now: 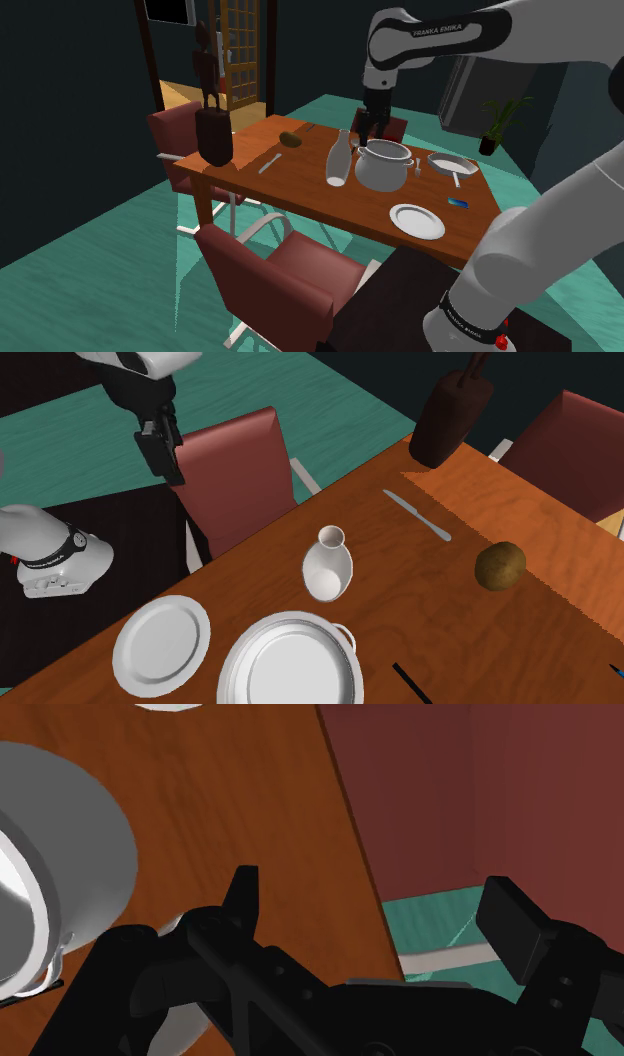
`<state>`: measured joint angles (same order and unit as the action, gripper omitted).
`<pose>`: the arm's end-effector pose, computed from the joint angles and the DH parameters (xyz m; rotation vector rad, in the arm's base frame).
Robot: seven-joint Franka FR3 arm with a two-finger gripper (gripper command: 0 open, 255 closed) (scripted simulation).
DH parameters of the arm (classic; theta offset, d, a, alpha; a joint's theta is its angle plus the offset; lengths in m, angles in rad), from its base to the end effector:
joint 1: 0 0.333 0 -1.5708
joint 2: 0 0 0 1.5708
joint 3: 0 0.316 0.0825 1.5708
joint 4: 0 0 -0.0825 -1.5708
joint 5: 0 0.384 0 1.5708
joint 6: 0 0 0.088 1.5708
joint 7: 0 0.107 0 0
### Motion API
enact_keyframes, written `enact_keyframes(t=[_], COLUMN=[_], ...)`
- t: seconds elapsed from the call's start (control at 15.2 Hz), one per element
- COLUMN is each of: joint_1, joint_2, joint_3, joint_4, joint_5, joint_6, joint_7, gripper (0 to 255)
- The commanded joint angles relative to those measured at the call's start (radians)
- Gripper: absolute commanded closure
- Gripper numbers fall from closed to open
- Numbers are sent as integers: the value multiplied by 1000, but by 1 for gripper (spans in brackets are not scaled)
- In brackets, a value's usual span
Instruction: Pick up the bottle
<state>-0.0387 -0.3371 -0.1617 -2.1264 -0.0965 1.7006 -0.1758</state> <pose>0.4332 -0.1045 0.5393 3.1136 0.0058 -0.1531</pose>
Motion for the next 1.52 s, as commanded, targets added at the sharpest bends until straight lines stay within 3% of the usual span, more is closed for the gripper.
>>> enact_keyframes(t=[0.0, 0.73, 1.32, 1.45], joint_1=[-7, -63, -178, -175], joint_2=[77, 503, 918, 914], joint_3=[-25, -104, -104, -103], joint_4=[54, 462, 1006, 972], joint_5=[3, 98, 205, 204], joint_6=[27, 53, -78, -48], joint_7=[-37, -219, -322, -322], gripper=[0, 0, 0, 0])
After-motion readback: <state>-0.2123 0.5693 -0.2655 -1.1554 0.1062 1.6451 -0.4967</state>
